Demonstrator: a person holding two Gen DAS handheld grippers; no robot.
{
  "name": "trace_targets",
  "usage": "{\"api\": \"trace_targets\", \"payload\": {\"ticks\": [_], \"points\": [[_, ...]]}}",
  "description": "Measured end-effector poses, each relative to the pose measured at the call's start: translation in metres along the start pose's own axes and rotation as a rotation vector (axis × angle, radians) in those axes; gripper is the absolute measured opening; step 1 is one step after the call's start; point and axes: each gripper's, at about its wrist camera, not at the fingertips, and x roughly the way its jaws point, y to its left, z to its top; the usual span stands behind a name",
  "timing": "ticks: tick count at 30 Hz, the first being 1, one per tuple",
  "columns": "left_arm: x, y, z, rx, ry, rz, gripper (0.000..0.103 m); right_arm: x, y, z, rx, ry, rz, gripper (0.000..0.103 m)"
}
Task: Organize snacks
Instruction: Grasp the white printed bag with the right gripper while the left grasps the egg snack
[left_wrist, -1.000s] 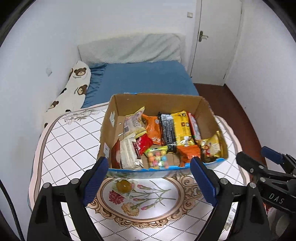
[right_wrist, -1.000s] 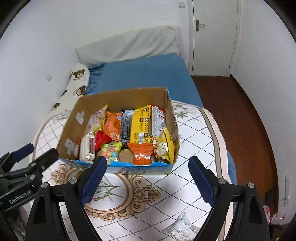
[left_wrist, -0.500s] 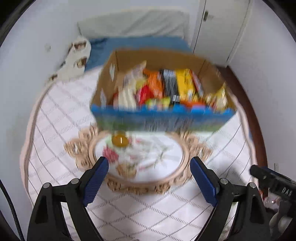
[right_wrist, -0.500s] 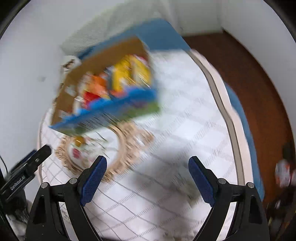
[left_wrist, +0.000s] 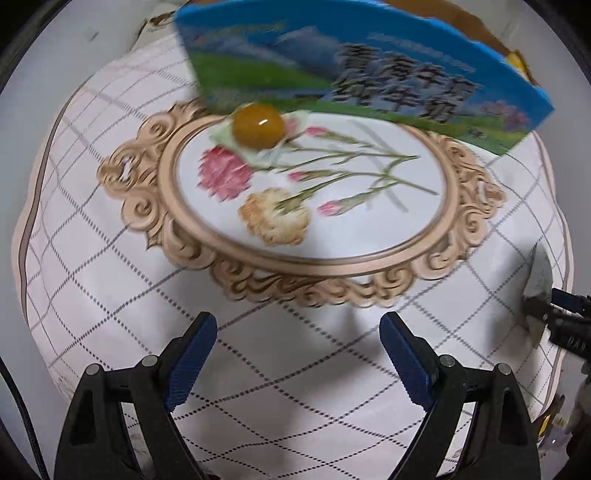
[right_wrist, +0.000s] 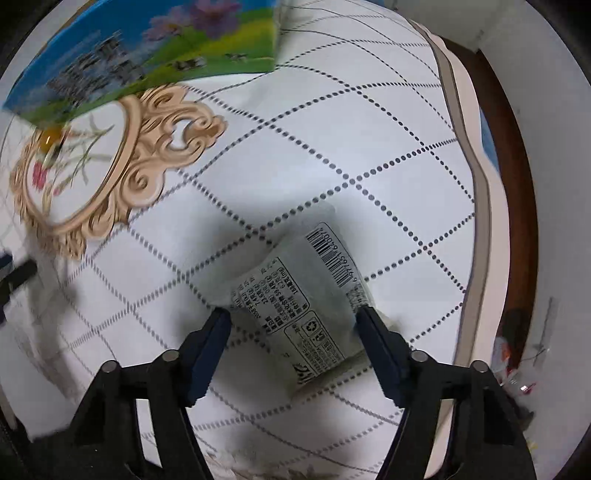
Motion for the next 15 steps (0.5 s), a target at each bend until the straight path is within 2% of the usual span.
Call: {"api": "trace_targets", "payload": {"ticks": [6,10,13,15], "points": [[-0.002,0.040,0.014,-0.107,-0.006,0.010,0.090,-0.007,0.014,0.011,0.104,-0.049,0.096,0.065],[-0.007,0.062,0.048,-0.185,-0.038,-0.015,0.090,-0.011,0.039,0.028,0.157,-0.075,0.162,0.065],[-0.001,0.059,0.079,-0.158,-0.028,-0.028,0.090,-0.010,0.054,0.040,0.158,-0.060,0.181,0.065],[0.005,0.055,0.096,-0.138,-0.010,-0.054,0.090,-0.013,0.059,0.046,0.143,-0.055,0.190,0.077]]}}
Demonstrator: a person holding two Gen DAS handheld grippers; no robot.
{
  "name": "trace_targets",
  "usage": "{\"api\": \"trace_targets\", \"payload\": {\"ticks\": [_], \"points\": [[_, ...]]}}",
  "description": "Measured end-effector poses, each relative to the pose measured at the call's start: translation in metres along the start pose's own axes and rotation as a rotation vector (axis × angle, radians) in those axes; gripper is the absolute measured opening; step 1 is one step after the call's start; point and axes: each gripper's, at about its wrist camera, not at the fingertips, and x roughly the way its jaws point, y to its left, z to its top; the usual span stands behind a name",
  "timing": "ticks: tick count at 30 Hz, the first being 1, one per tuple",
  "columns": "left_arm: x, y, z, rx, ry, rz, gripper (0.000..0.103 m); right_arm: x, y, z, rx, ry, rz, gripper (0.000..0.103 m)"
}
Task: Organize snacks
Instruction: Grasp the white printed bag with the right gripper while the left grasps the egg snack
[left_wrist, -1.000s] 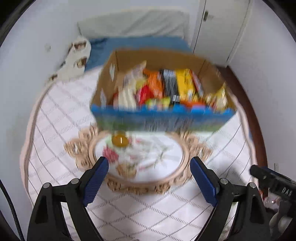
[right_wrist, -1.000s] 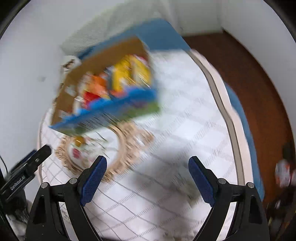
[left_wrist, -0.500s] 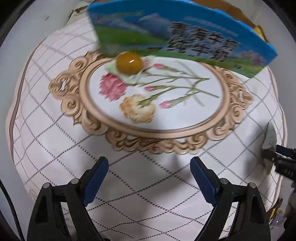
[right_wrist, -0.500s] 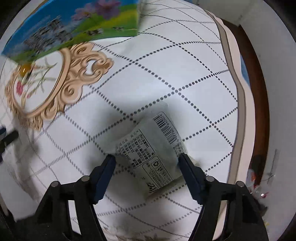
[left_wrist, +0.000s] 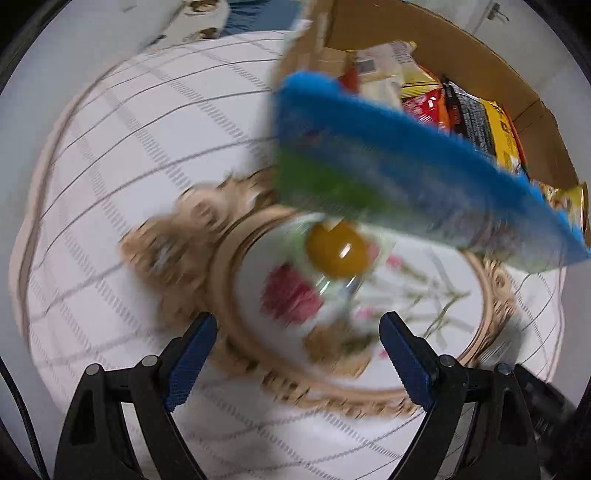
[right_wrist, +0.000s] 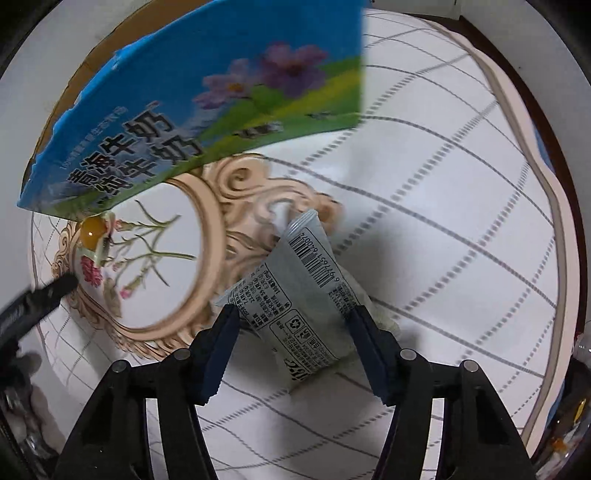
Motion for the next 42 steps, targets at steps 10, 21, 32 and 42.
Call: {"api": "trace_targets", "payload": {"ticks": [10,21,32,42], "points": [[0.039,-0.026,0.031,0.119,0.028,0.020,0.078,-0.025,0.008,0.015,-0.056,-0.030,-0.034,0.079],[0.014,-0.026,0.000,0.154,-0.004,-0.017,0.062,-0.026,0.001,0.022,-0.140,0.003,-0.020,0.079],[0.015,-0.022,-0.117,0.185,0.154,-0.149,0.062,0.024,0.027,0.019,-0.438,0.165,-0.141,0.082],[0.038,-0.002,-0.133,0.115,0.185,-0.169,0.076,0.025,-0.023,-0.001,-0.036,0.207,-0.003,0.071]]}}
